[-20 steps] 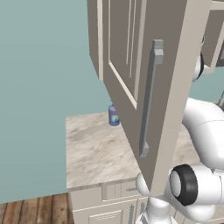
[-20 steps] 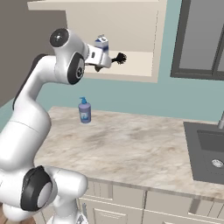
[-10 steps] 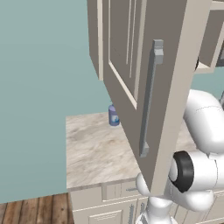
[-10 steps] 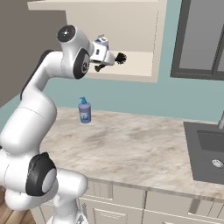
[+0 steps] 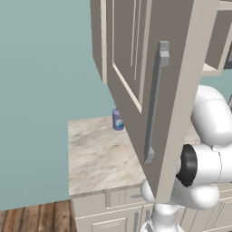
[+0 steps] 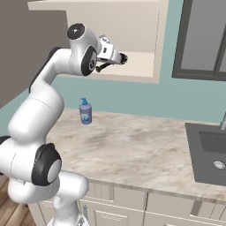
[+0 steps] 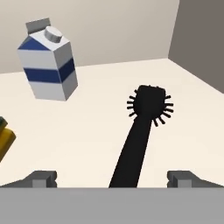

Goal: Pick the sponge and dish brush from the cabinet and place them on the counter.

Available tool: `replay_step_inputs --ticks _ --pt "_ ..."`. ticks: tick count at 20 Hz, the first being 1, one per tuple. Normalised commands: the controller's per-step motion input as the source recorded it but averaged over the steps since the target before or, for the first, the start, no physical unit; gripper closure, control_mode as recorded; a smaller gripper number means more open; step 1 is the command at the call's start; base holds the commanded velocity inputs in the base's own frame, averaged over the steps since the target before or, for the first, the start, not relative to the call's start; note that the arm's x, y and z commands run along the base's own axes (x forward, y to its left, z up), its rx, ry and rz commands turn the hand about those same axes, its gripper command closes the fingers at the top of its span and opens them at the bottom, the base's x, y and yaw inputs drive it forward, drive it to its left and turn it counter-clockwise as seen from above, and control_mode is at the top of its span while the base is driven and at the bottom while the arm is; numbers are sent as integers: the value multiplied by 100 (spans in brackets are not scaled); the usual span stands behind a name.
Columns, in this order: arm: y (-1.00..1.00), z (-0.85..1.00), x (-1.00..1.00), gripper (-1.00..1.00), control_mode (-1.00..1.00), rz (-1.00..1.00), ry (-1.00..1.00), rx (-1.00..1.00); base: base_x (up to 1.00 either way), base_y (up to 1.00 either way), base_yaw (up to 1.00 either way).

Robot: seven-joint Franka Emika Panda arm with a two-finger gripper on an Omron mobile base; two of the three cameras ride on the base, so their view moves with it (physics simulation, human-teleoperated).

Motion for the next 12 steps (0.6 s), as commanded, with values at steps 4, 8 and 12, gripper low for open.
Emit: replay_step_inputs --ticks 4,8,12 --pt "-7 -14 20 -100 -100 0 0 0 0 0 0" --pt "-5 -4 9 -100 -100 0 0 0 0 0 0" --pt "-3 -5 11 -100 -100 0 0 0 0 0 0"
